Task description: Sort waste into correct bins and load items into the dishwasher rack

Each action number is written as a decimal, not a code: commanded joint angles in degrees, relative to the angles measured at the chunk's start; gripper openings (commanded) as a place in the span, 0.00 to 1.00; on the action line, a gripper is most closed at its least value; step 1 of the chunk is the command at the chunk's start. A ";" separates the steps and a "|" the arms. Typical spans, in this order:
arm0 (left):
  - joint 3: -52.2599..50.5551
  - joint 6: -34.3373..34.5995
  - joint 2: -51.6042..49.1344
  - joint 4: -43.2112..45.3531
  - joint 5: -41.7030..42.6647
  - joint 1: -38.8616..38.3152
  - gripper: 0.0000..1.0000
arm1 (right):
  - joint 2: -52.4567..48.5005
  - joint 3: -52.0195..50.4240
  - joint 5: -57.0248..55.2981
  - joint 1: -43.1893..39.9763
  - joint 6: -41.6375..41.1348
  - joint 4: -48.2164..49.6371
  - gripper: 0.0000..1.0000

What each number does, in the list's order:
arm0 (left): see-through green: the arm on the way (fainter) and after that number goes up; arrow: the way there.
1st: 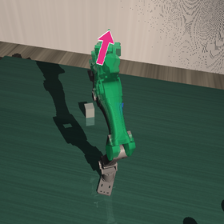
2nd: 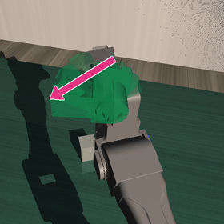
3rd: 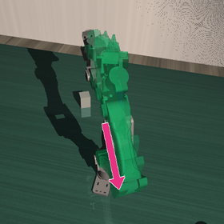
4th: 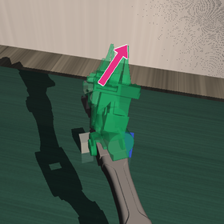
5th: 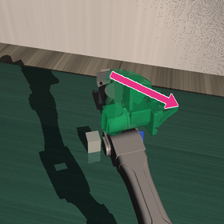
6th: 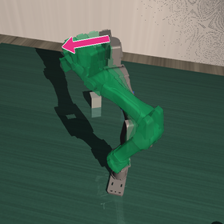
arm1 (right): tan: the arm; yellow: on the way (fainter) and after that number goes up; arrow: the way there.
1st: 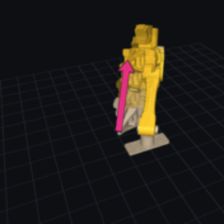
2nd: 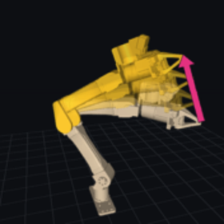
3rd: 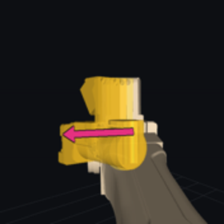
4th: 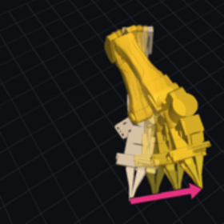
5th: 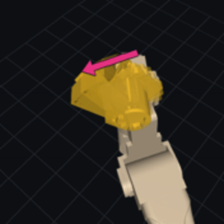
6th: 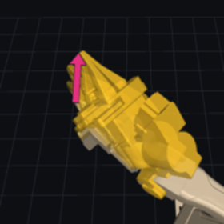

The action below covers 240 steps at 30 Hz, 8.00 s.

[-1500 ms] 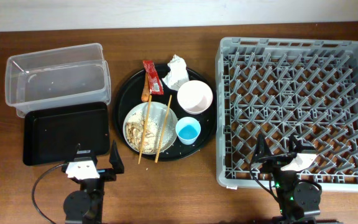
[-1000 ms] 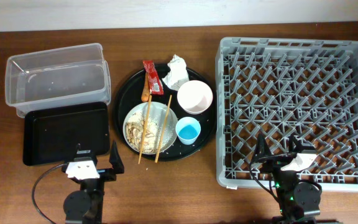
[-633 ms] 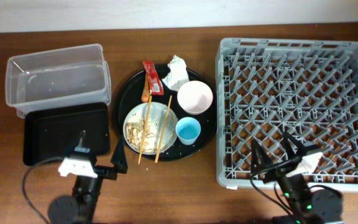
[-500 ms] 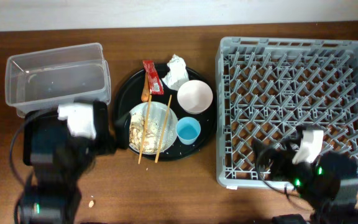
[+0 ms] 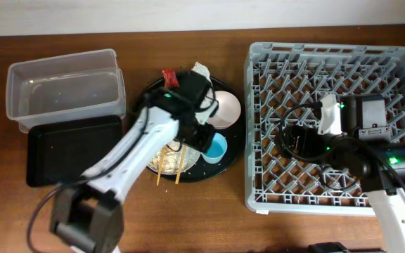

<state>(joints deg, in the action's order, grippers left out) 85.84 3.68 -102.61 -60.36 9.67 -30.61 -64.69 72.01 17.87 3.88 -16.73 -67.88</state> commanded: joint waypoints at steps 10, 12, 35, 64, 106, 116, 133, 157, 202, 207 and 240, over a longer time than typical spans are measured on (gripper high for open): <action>3.52 -6.73 5.38 -0.46 37.33 18.69 0.00 | 0.17 0.96 -1.05 -0.15 0.55 0.46 0.99; 3.34 -13.94 5.44 -2.93 62.79 25.92 0.00 | -0.15 0.96 18.95 0.13 7.80 8.28 0.89; 3.34 -13.90 5.70 -10.10 73.22 21.03 0.00 | -10.88 0.90 36.72 14.73 22.29 32.48 0.81; 3.34 -13.86 6.21 -10.60 59.21 20.65 0.99 | -3.08 0.98 33.88 7.96 15.56 31.08 0.48; 9.14 11.52 36.57 -19.02 -7.56 42.82 0.99 | -50.36 13.29 -24.39 21.40 -14.25 27.85 0.44; 9.14 11.52 36.57 -19.04 -7.56 42.82 0.99 | -51.12 13.29 -22.21 21.16 -12.35 23.78 0.57; 9.14 11.52 36.57 -19.06 -7.56 42.82 0.99 | -50.73 12.79 -19.58 19.65 -13.11 21.57 0.52; 9.11 11.52 36.59 -19.47 -7.58 42.82 0.99 | -38.99 15.72 -22.08 19.67 -16.20 20.44 0.04; 9.09 11.52 36.57 -20.59 -7.56 42.77 1.00 | -34.60 19.21 -60.43 27.02 -4.09 8.87 0.88; 9.09 11.52 36.59 -20.76 -7.56 42.77 0.99 | -37.05 18.93 -15.47 28.00 -4.13 22.75 0.50; 9.09 11.52 36.59 -20.76 -7.56 42.77 0.99 | -53.51 16.83 -6.86 38.77 -22.53 29.29 0.29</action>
<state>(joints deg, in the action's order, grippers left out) 94.41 14.63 -66.11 -81.21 2.72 11.99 -121.60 88.97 10.61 42.44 -40.36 -39.99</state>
